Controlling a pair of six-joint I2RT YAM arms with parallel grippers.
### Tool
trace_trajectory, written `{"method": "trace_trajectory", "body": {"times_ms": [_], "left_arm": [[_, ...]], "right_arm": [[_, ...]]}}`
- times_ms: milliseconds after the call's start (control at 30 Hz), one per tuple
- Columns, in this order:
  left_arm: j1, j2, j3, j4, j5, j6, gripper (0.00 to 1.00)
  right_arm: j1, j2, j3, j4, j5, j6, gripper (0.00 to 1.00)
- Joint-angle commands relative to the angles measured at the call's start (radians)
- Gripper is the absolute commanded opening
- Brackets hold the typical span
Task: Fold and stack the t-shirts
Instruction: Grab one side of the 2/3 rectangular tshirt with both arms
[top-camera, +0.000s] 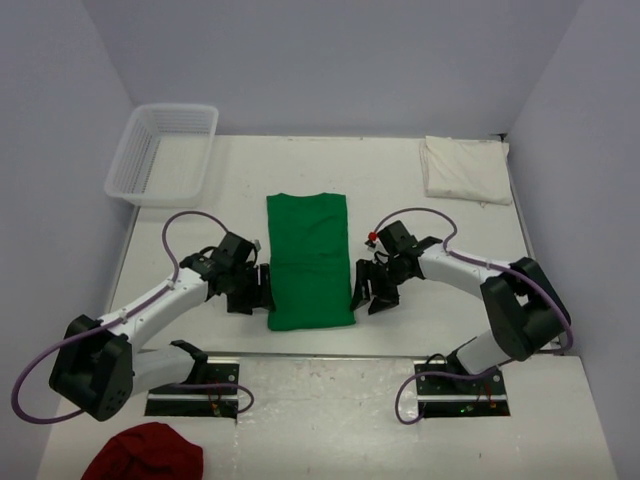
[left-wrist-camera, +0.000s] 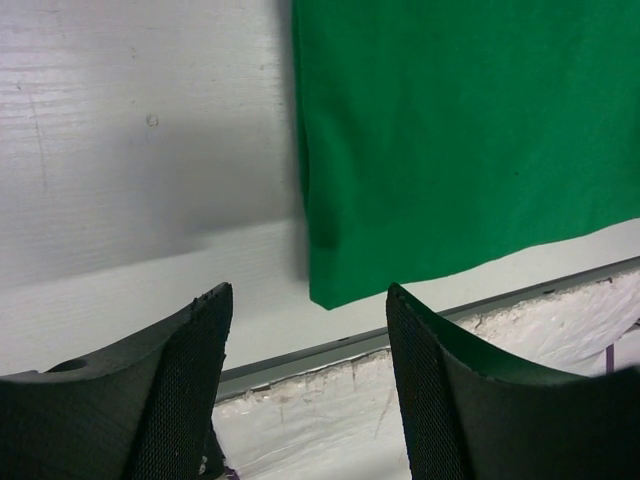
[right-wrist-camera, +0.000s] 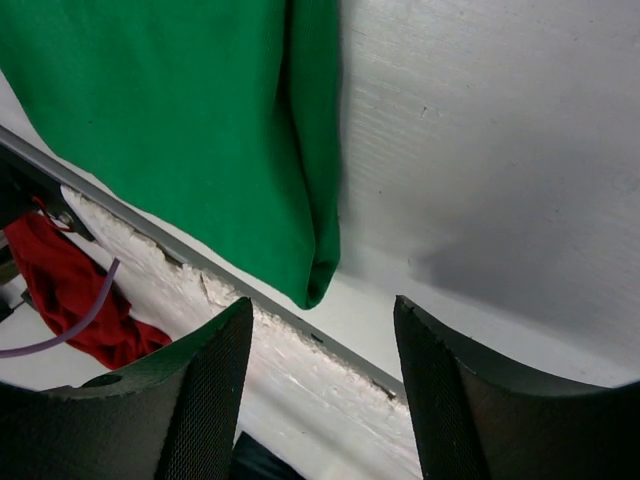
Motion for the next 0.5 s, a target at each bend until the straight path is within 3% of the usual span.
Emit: {"method": "trace_trajectory", "body": {"times_ms": [0, 233, 467], "left_arm": [[0.005, 0.004, -0.015, 0.062, 0.064, -0.028, 0.65], [0.005, 0.034, -0.05, 0.146, 0.13, -0.063, 0.65], [0.005, 0.047, -0.054, 0.103, 0.127, -0.065, 0.65]], "right_arm": [[0.002, 0.017, -0.016, 0.054, -0.04, 0.012, 0.6], [0.008, 0.051, -0.027, 0.075, -0.049, 0.015, 0.6], [0.007, 0.04, -0.036, 0.088, -0.048, 0.033, 0.6]]}}
